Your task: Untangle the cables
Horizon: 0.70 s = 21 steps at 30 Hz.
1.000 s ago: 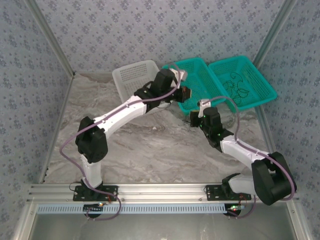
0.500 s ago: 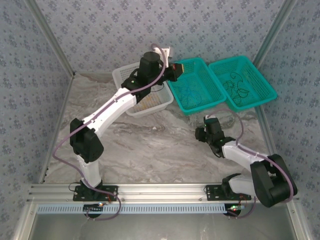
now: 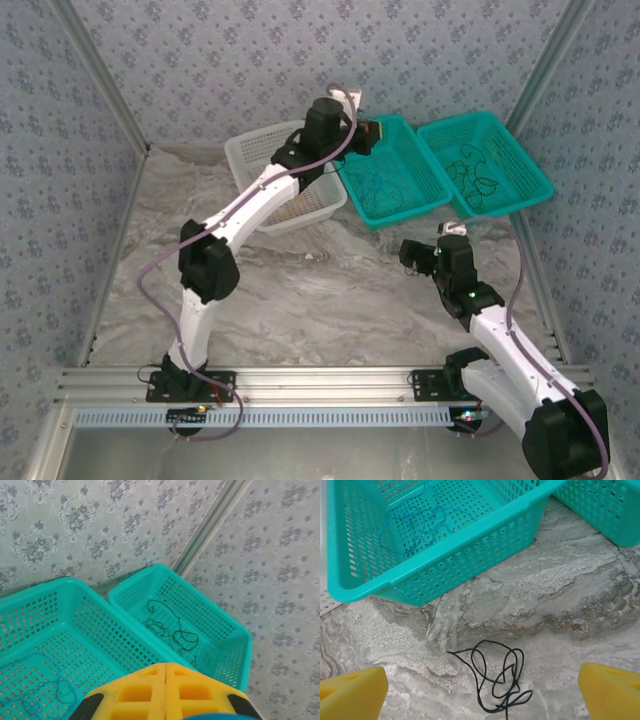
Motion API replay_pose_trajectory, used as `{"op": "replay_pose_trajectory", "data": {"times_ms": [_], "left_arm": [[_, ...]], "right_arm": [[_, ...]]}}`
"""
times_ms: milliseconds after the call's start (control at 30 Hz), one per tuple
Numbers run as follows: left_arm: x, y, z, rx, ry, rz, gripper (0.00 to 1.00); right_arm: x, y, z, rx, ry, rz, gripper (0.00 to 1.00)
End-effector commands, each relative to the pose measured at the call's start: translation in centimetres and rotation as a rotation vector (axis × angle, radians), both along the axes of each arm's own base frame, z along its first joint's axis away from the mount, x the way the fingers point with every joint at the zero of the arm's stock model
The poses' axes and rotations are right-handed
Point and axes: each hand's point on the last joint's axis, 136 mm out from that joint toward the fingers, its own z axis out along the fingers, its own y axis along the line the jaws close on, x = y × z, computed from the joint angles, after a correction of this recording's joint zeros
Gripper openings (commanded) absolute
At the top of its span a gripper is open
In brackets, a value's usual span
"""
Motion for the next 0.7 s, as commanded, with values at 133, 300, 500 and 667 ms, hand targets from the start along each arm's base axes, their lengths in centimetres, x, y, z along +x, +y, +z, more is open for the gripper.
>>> {"op": "replay_pose_trajectory", "data": {"times_ms": [133, 300, 500, 667], "left_arm": [[3.3, 0.1, -4.2, 0.086, 0.064, 0.120, 0.06], [4.1, -0.3, -8.9, 0.145, 0.181, 0.130, 0.45], [3.0, -0.2, -10.1, 0.198, 0.238, 0.091, 0.73], [0.9, -0.6, -7.7, 0.175, 0.239, 0.003, 0.90]], "right_arm": [[-0.9, 0.4, -0.7, 0.078, 0.090, 0.019, 1.00], [-0.6, 0.4, -0.9, 0.107, 0.112, 0.010, 1.00], [-0.3, 0.0, -1.8, 0.111, 0.160, -0.025, 1.00], [0.3, -0.3, -3.7, 0.101, 0.245, -0.046, 0.99]]}}
